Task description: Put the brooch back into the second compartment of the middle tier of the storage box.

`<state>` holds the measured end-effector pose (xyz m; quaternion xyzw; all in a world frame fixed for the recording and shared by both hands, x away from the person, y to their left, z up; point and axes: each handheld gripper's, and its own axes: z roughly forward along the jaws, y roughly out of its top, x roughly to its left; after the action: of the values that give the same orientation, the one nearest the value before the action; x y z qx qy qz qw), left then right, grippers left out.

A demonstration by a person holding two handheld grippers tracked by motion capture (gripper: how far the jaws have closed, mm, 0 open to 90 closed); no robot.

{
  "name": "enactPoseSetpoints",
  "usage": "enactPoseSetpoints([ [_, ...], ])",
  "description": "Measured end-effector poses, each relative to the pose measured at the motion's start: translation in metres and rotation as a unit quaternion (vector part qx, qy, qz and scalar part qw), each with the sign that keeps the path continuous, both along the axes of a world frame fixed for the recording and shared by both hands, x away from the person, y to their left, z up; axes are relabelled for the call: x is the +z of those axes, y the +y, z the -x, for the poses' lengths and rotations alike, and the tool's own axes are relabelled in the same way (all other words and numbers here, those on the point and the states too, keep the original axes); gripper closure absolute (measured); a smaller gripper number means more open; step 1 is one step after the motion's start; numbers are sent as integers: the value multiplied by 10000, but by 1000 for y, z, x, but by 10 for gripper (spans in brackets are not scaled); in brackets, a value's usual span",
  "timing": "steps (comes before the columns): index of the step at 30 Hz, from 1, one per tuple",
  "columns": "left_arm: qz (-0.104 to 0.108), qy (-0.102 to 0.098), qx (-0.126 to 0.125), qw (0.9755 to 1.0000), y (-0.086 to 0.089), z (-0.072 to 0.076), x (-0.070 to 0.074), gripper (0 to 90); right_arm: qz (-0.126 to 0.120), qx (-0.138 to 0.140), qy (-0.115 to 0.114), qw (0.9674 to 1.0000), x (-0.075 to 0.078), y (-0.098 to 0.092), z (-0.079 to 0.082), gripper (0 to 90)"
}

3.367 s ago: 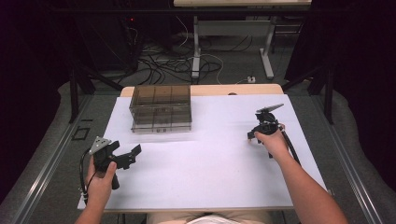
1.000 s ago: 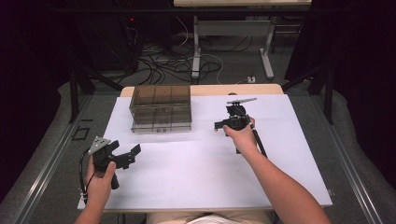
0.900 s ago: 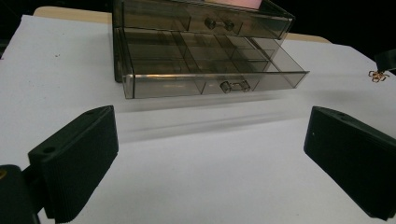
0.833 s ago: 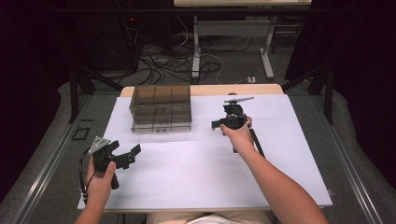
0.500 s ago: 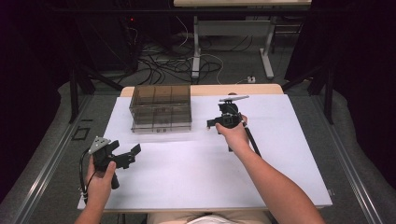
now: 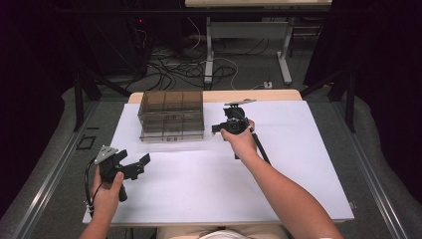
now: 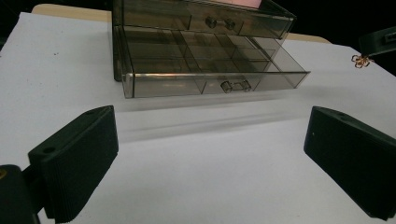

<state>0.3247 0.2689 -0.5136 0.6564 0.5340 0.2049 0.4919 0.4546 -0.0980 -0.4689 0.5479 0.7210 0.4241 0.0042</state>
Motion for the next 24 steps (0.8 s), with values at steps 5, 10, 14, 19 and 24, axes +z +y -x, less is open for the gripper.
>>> enactPoseSetpoints([
  [5, -7, 6, -7, 10000, -1, 0, 0, 32, -52, -7, -91, 9999, 2, 7, 0, 900],
  [10, -27, 4, -6, 10000, -1, 0, 0, 32, -175, -75, -319, 9993, 3, 16, 0, 900],
  [14, -23, 21, -17, 10000, -1, 0, 0, 32, -366, -163, -381, 9985, 5, 20, 0, 900],
  [19, -21, 21, -26, 10000, -1, 0, 0, 32, -499, -207, -374, 9978, 5, 24, -1, 900],
  [24, -10, 11, -20, 10000, -1, 0, 0, 32, -457, -146, -419, 9980, 4, 28, -2, 900],
])
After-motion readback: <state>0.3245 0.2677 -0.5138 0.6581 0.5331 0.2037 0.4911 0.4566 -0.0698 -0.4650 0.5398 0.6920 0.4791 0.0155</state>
